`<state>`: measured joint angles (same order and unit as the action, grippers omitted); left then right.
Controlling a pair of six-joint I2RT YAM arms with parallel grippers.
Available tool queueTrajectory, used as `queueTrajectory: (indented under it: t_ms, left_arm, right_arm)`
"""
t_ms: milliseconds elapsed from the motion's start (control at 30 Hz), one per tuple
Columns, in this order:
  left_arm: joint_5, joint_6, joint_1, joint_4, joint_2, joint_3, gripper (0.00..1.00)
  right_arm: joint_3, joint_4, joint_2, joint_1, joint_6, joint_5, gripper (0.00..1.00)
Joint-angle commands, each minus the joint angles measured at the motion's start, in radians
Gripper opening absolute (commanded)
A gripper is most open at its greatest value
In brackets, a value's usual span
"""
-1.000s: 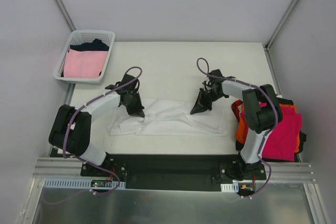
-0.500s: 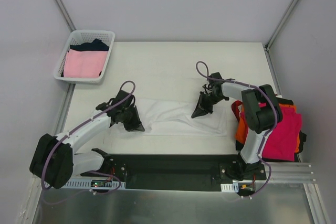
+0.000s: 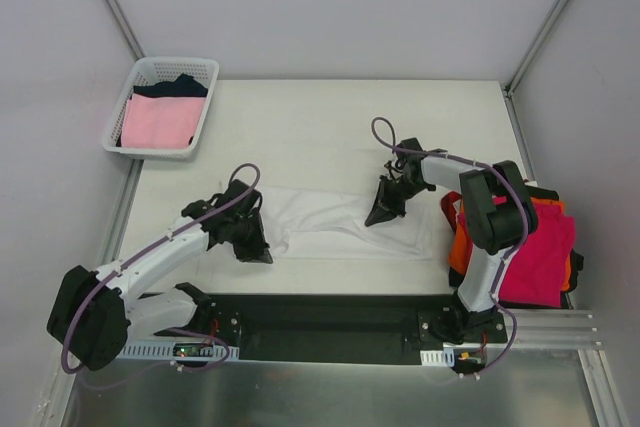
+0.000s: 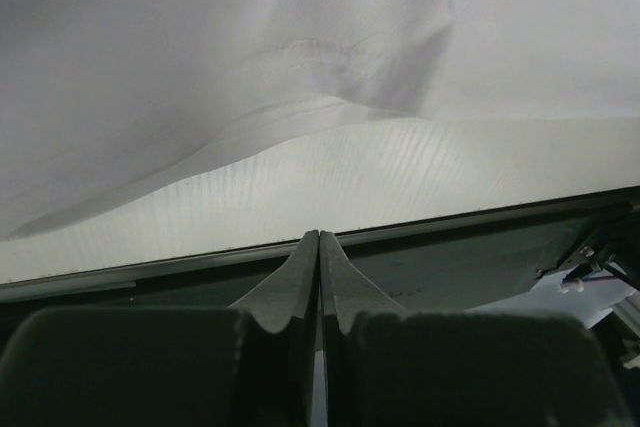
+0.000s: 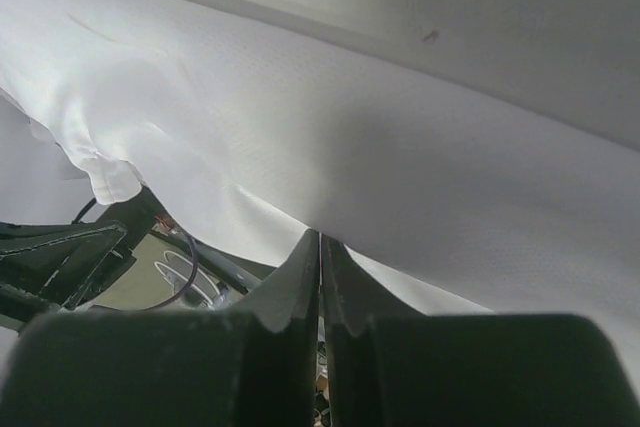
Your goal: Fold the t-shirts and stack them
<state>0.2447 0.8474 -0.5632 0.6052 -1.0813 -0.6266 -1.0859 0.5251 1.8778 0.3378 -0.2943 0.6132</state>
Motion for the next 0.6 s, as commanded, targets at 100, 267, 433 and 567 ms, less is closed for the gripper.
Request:
queueTrajectory:
  t_ms: [100,267,433,567]
  left_arm:
    - [-0.125,-0.079,-0.006,0.056,-0.222,-0.258,0.00]
    - [-0.180,-0.145,-0.003,0.010,-0.391,-0.410,0.00]
    - [-0.168,-0.168,-0.001,-0.010,-0.548,-0.504,0.00]
    - [-0.148,-0.188,-0.001,-0.013,-0.597,-0.561,0.00]
  right_arm:
    - [-0.100,0.075,-0.052,0.007,0.024,-0.016,0.01]
    - [-0.088,0.140,-0.089,0.013,0.050,-0.131,0.01]
    - [-0.158,0.364,-0.203,0.122,0.086,-0.694,0.01]
    - [-0.161,0.406,-0.203,0.179,0.069,-0.914,0.01]
